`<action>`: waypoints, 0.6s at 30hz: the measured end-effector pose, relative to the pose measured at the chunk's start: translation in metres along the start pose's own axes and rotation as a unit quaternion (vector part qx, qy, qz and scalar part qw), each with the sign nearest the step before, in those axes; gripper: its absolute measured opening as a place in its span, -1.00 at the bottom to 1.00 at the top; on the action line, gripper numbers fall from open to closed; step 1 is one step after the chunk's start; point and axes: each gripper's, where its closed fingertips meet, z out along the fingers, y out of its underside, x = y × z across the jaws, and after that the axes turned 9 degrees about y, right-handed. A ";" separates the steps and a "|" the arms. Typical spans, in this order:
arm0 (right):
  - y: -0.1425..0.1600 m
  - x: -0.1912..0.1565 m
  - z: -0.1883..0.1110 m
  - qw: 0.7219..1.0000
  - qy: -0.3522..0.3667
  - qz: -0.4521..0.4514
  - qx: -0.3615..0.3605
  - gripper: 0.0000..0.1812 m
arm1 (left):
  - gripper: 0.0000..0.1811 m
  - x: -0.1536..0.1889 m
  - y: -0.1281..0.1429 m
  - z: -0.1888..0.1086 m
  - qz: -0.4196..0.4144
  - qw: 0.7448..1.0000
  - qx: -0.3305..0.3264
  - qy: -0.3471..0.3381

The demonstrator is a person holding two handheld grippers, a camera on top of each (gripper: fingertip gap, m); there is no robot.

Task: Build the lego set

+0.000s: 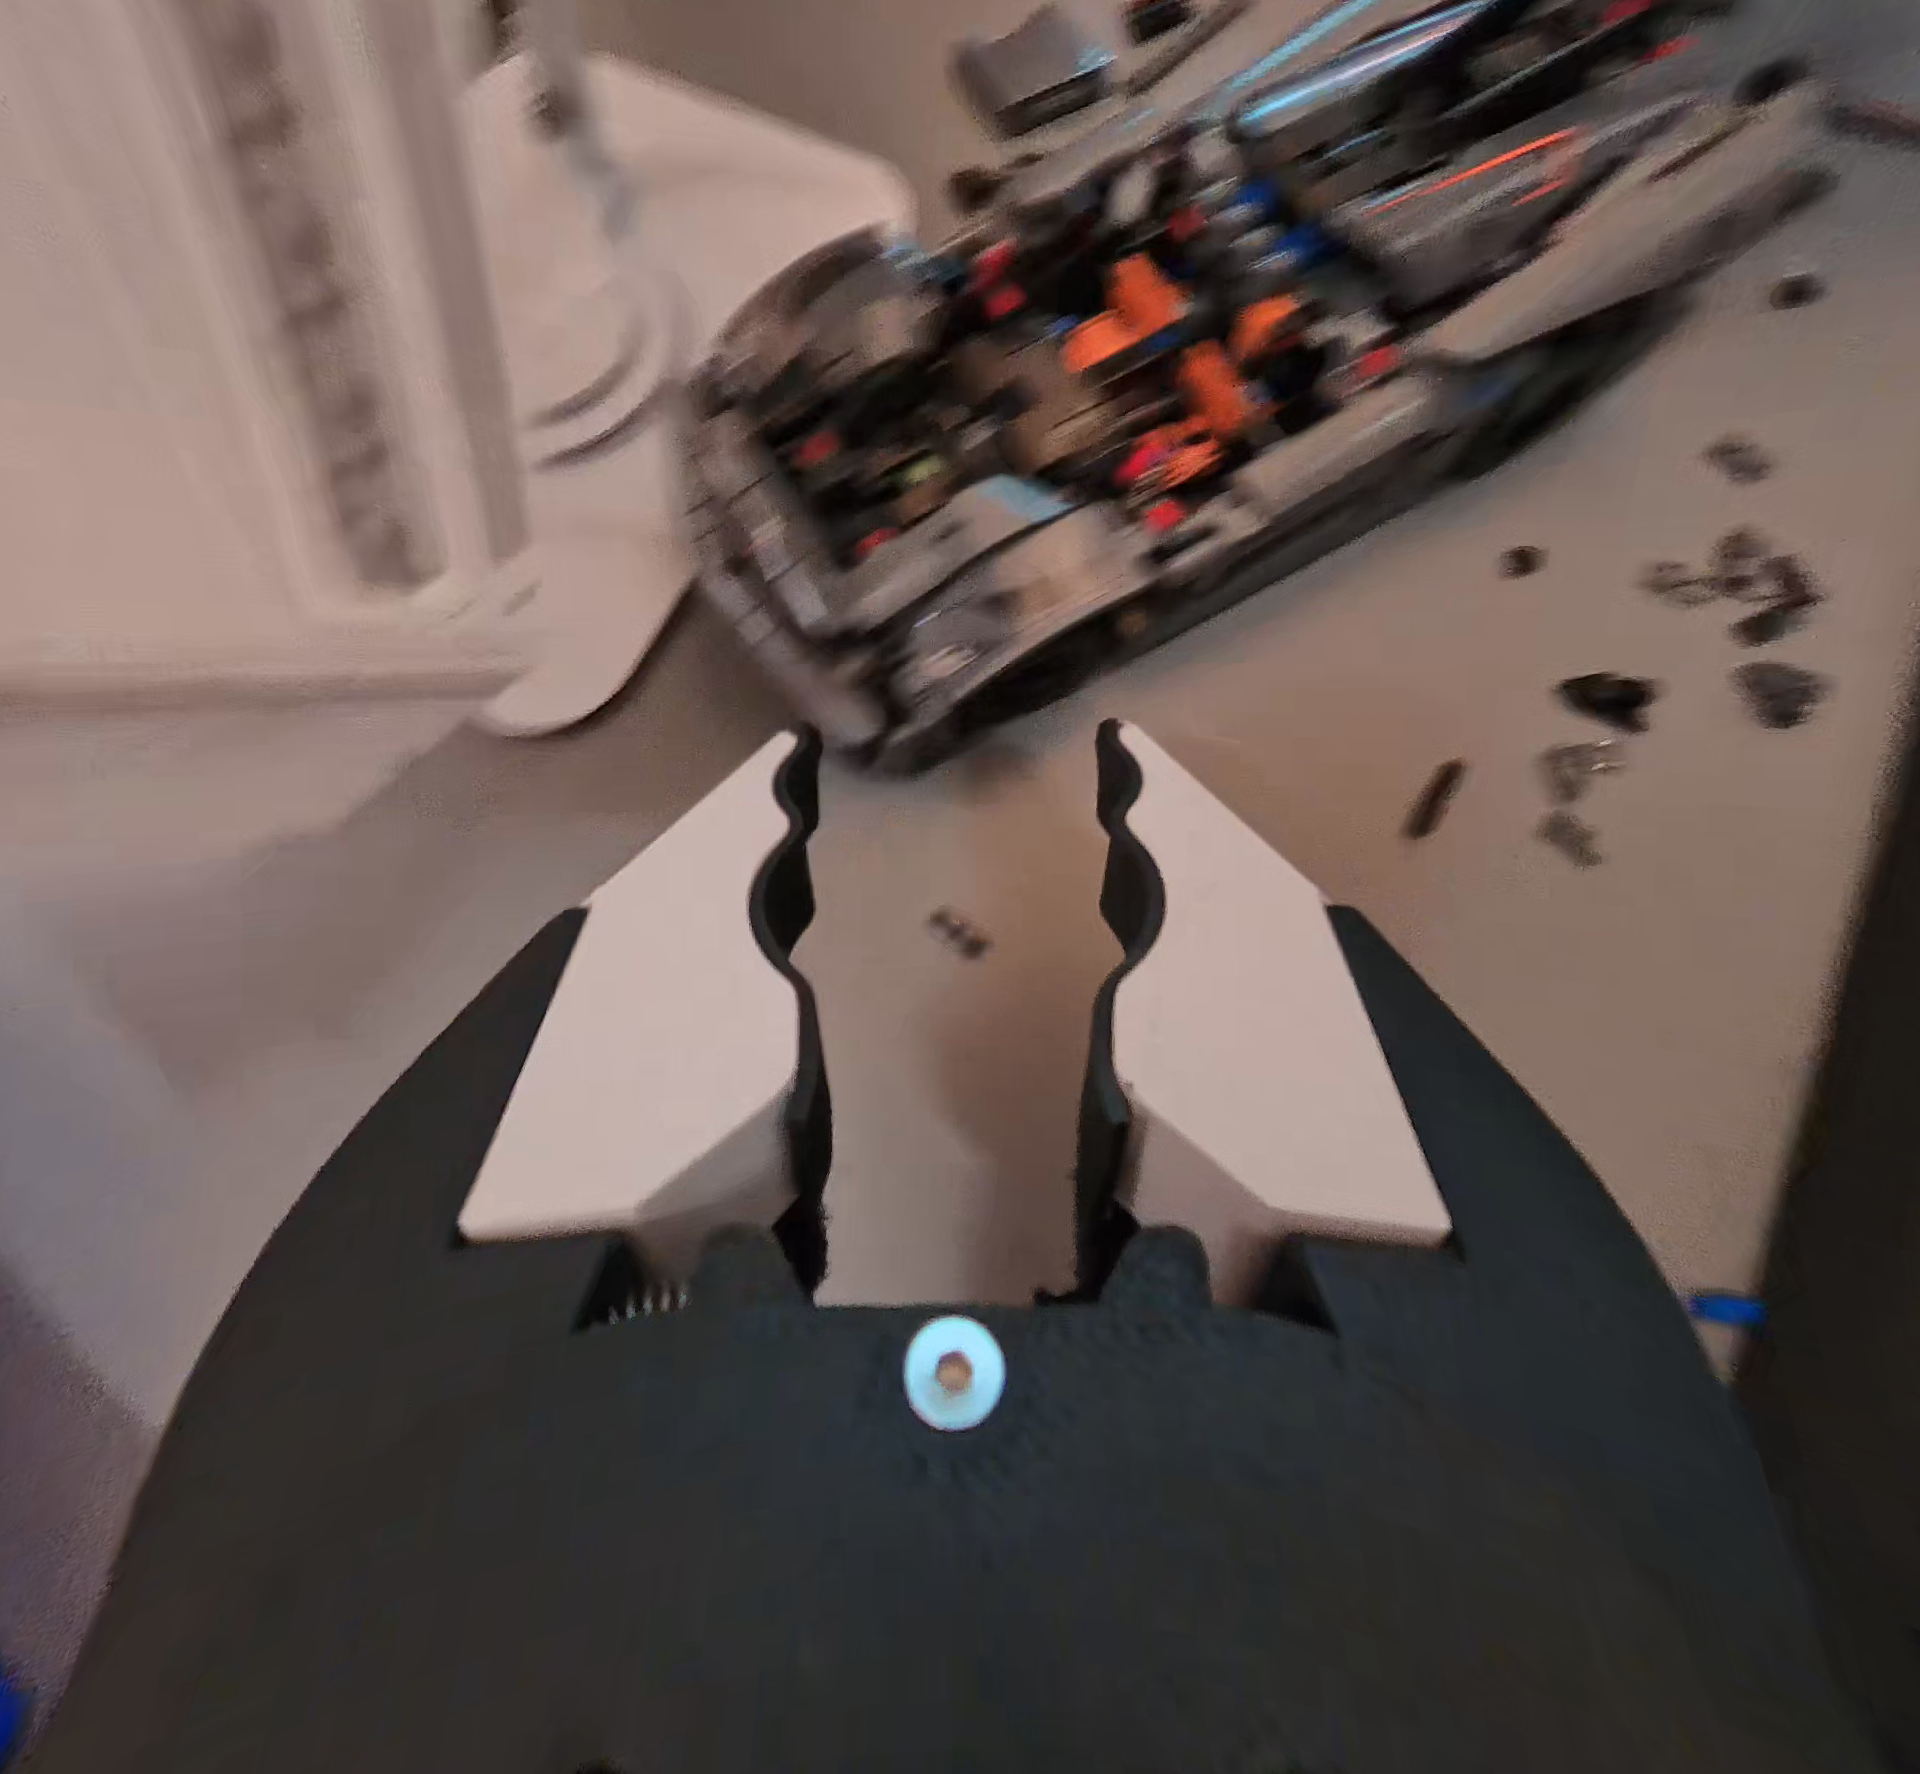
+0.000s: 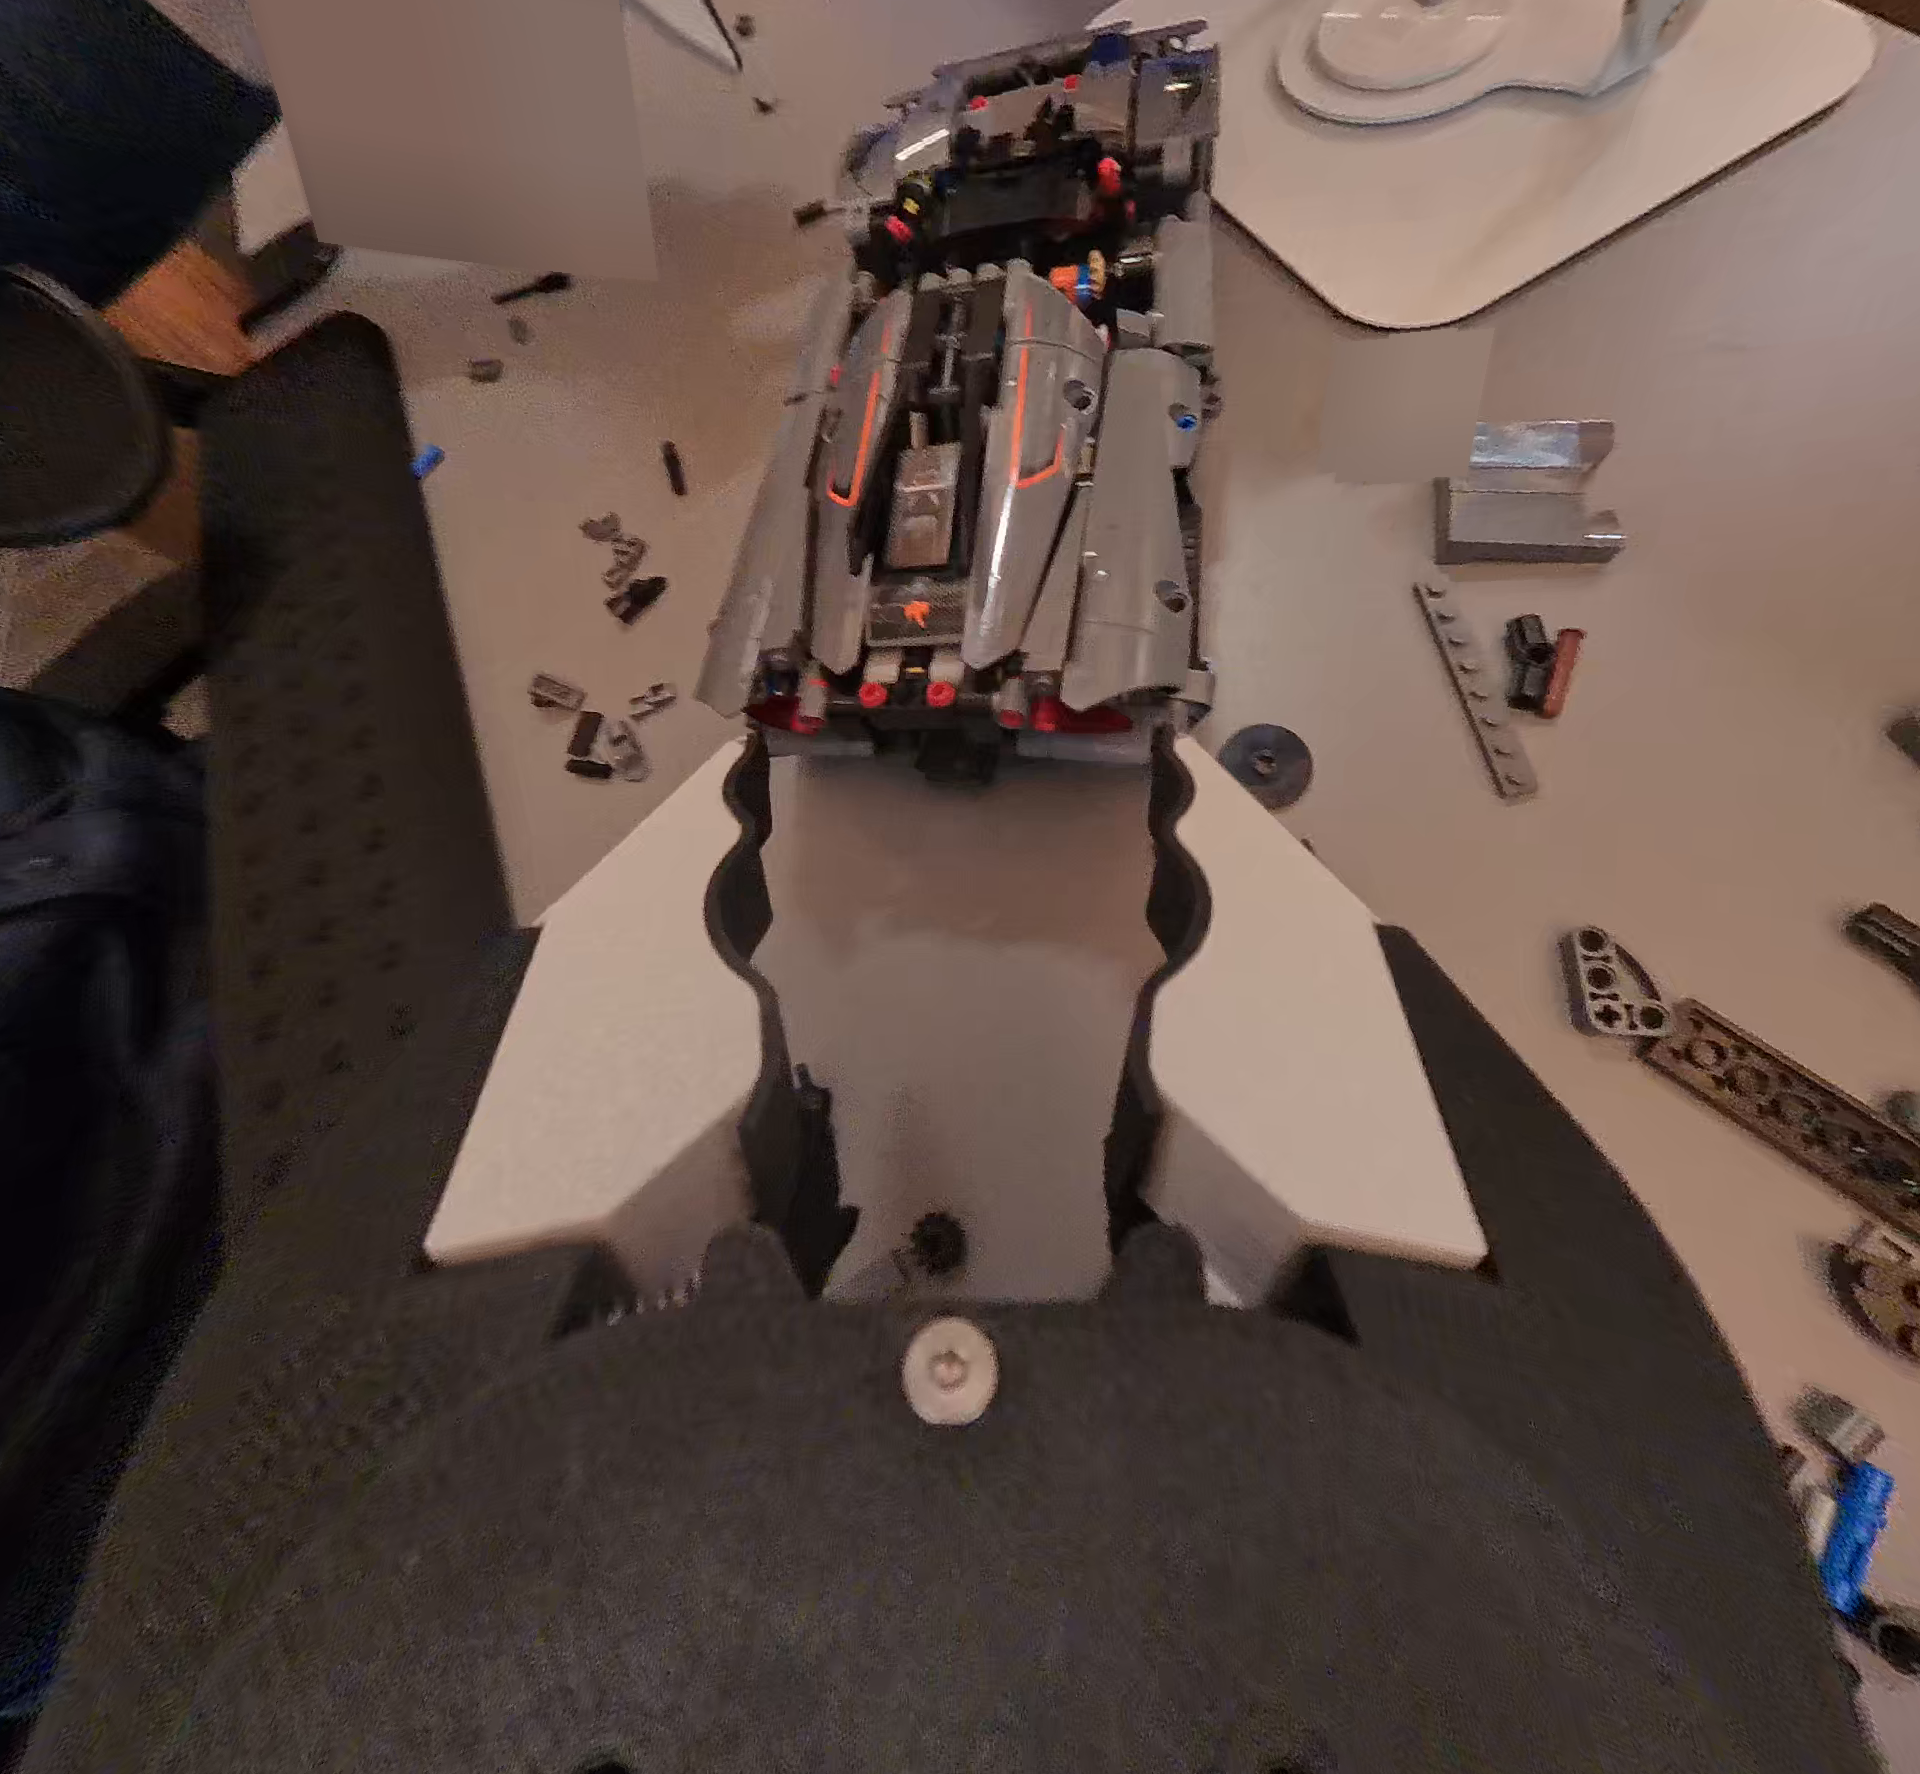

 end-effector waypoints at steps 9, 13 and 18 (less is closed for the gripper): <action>-0.010 0.007 -0.003 0.997 0.016 -0.015 0.071 -0.45 | -0.51 -0.061 0.058 -0.003 -0.049 0.998 -0.021 -0.021; -0.003 0.008 0.007 0.998 0.009 -0.011 0.053 -0.44 | -0.60 -0.057 0.054 0.016 0.003 1.000 -0.028 0.000; 0.001 0.009 0.011 0.998 0.018 -0.024 0.046 -0.45 | -0.80 -0.060 0.061 0.032 0.016 0.997 -0.076 0.002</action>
